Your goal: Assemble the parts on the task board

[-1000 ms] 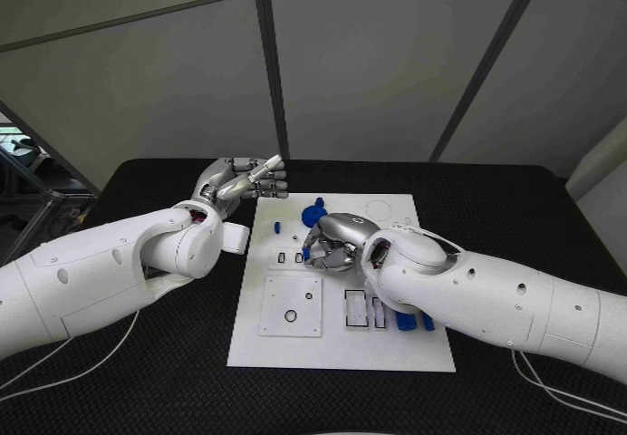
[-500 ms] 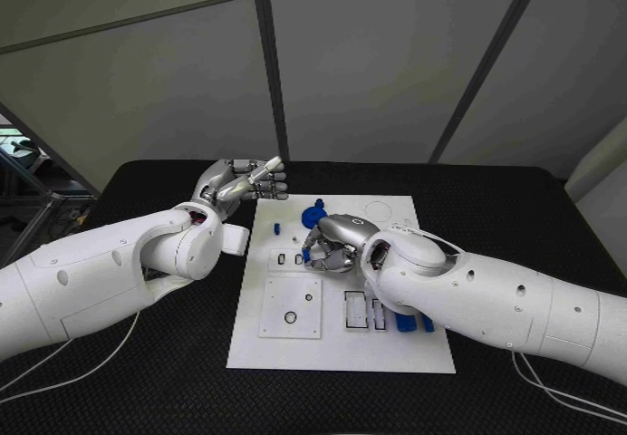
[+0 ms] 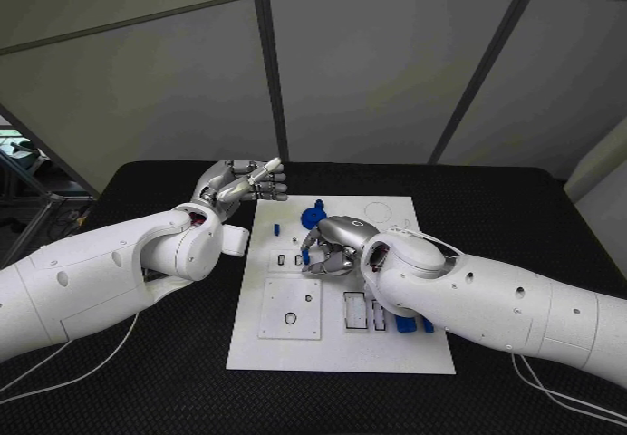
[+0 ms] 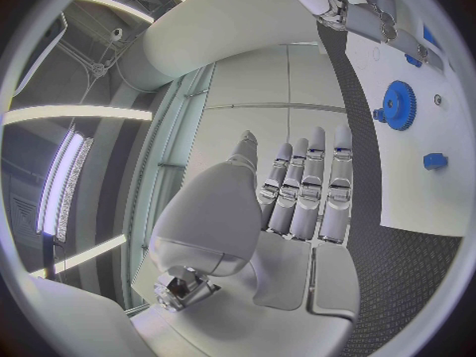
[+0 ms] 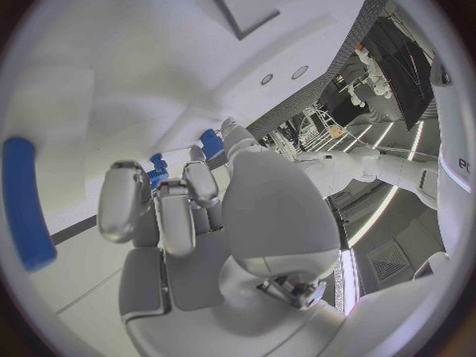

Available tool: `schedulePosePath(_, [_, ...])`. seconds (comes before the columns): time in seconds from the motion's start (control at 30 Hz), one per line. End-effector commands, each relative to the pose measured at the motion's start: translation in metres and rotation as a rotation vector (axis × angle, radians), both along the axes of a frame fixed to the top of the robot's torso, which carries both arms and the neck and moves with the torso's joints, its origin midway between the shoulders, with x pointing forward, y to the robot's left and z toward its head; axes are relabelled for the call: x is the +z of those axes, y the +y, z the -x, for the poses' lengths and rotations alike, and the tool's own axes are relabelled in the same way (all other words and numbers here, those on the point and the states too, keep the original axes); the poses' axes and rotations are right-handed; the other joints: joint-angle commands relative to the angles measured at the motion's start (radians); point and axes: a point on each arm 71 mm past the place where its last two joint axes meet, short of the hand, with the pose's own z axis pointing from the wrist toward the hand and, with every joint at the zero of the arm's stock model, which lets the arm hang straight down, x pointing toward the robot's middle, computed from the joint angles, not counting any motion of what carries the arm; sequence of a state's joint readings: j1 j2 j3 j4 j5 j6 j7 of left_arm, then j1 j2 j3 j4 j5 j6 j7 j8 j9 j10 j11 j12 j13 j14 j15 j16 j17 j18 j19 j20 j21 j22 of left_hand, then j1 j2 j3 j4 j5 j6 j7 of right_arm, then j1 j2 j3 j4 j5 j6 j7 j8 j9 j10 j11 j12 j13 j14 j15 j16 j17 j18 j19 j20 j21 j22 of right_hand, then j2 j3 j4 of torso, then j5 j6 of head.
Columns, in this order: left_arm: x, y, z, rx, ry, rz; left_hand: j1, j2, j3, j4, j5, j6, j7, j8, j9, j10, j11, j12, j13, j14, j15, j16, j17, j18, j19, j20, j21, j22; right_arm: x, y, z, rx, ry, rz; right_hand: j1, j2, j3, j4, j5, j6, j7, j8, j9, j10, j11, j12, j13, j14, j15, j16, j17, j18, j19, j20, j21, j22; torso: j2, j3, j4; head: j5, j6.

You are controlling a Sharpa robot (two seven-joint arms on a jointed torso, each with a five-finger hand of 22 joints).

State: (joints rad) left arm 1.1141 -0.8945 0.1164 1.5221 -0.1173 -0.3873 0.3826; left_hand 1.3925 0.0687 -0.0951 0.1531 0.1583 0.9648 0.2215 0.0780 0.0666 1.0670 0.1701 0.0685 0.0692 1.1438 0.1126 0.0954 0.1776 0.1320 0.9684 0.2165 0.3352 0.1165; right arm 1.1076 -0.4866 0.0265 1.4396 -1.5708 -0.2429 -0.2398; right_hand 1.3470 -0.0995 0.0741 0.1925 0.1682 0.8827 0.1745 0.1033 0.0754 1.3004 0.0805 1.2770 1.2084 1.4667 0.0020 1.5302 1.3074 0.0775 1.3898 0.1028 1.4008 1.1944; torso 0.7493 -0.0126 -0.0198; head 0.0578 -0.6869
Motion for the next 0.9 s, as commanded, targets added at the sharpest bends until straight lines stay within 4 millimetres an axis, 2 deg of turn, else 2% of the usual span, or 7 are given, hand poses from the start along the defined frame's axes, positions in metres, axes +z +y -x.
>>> schedulePosePath(0.03, [0.002,-0.002,0.000,-0.014,-0.006,0.005,0.001,0.012,0.003,-0.004,-0.007,0.000,0.005,-0.007,0.000,-0.003,0.000,-0.003,-0.001,-0.001,0.005,-0.006,0.001,0.051,0.004,0.005,-0.005,-0.002,0.002,-0.002,-0.001,-0.032,-0.027,-0.025,-0.010,-0.004,-0.011,0.006,-0.007,-0.010,0.001,-0.003,-0.002,-0.004,0.007,-0.003,0.001,0.089,0.006,0.004,0.197,-0.005,0.003,0.009,-0.003,0.003,0.000,0.0006,0.0003,0.000,0.000])
schedulePosePath(0.37, [-0.001,0.000,-0.001,-0.039,0.006,-0.033,-0.001,0.010,0.002,-0.006,-0.007,0.001,0.003,-0.008,0.000,-0.002,-0.003,-0.002,0.000,0.028,-0.002,0.003,0.012,0.052,0.021,0.001,0.005,0.002,0.016,-0.009,0.006,-0.003,-0.137,-0.209,0.023,-0.011,-0.018,0.027,-0.001,-0.077,0.010,-0.020,-0.007,-0.013,0.015,-0.004,-0.005,0.089,0.014,0.006,0.200,-0.004,0.001,0.017,-0.003,0.002,-0.003,0.0002,-0.0011,-0.002,0.010])
schedulePosePath(0.63, [-0.002,0.001,-0.001,-0.110,-0.045,-0.259,0.002,-0.001,-0.001,-0.014,-0.007,0.062,-0.044,0.026,0.012,0.120,-0.064,0.068,0.040,0.300,-0.082,0.213,0.165,0.052,0.212,-0.077,0.155,0.076,0.031,-0.034,0.018,0.079,-0.144,-0.347,0.054,-0.007,-0.017,0.031,0.003,-0.073,0.005,-0.006,-0.002,-0.026,0.012,-0.015,-0.018,0.087,0.012,0.001,0.191,-0.002,-0.008,0.017,-0.011,-0.012,-0.017,0.0027,-0.0016,0.003,0.011])
schedulePosePath(0.7, [-0.005,0.002,-0.001,-0.136,-0.024,-0.322,-0.003,-0.006,-0.002,-0.010,-0.007,0.077,-0.060,0.046,0.019,0.159,-0.084,0.112,0.067,0.335,-0.099,0.366,0.293,0.050,0.256,-0.098,0.217,0.113,0.038,-0.046,0.018,0.079,-0.122,-0.372,0.059,-0.007,-0.019,0.030,0.006,-0.060,0.005,0.003,0.000,-0.028,0.012,-0.017,-0.021,0.085,0.012,-0.002,0.186,-0.001,-0.011,0.016,-0.013,-0.017,-0.022,0.0025,0.0009,0.001,0.012])
schedulePosePath(0.8, [-0.012,0.002,0.000,-0.201,0.044,-0.438,-0.020,-0.015,-0.008,0.000,-0.002,0.071,-0.088,0.104,0.047,0.147,-0.104,0.245,0.173,0.275,-0.119,0.814,0.716,0.033,0.244,-0.116,0.351,0.213,0.048,-0.065,0.015,0.051,-0.067,-0.418,0.066,0.000,-0.019,0.029,0.013,-0.041,0.006,0.017,0.004,-0.034,0.012,-0.022,-0.027,0.079,0.011,-0.016,0.162,0.005,-0.028,0.016,-0.030,-0.049,-0.036,0.0037,0.0003,0.005,0.007])
schedulePosePath(0.83, [-0.015,0.002,0.001,-0.226,0.069,-0.485,-0.056,-0.017,-0.023,0.025,-0.010,0.074,-0.091,0.130,0.060,0.147,-0.097,0.296,0.212,0.269,-0.116,0.907,0.803,0.037,0.238,-0.125,0.401,0.266,0.051,-0.072,0.013,0.035,-0.045,-0.435,0.068,0.002,-0.019,0.028,0.016,-0.037,0.005,0.020,0.004,-0.036,0.011,-0.023,-0.029,0.077,0.011,-0.020,0.156,0.007,-0.032,0.016,-0.034,-0.057,-0.041,0.0043,-0.0003,0.006,0.004])
schedulePosePath(0.9, [-0.019,0.000,0.002,-0.271,0.121,-0.571,-0.099,-0.021,-0.052,0.064,-0.012,0.063,-0.101,0.193,0.099,0.122,-0.116,0.430,0.317,0.266,-0.125,1.059,0.944,0.024,0.246,-0.128,0.538,0.417,0.057,-0.085,0.010,0.003,-0.008,-0.467,0.072,0.007,-0.018,0.026,0.021,-0.030,0.004,0.025,0.005,-0.038,0.010,-0.025,-0.031,0.075,0.010,-0.025,0.147,0.009,-0.038,0.015,-0.041,-0.068,-0.048,0.0048,-0.0003,0.008,0.002])
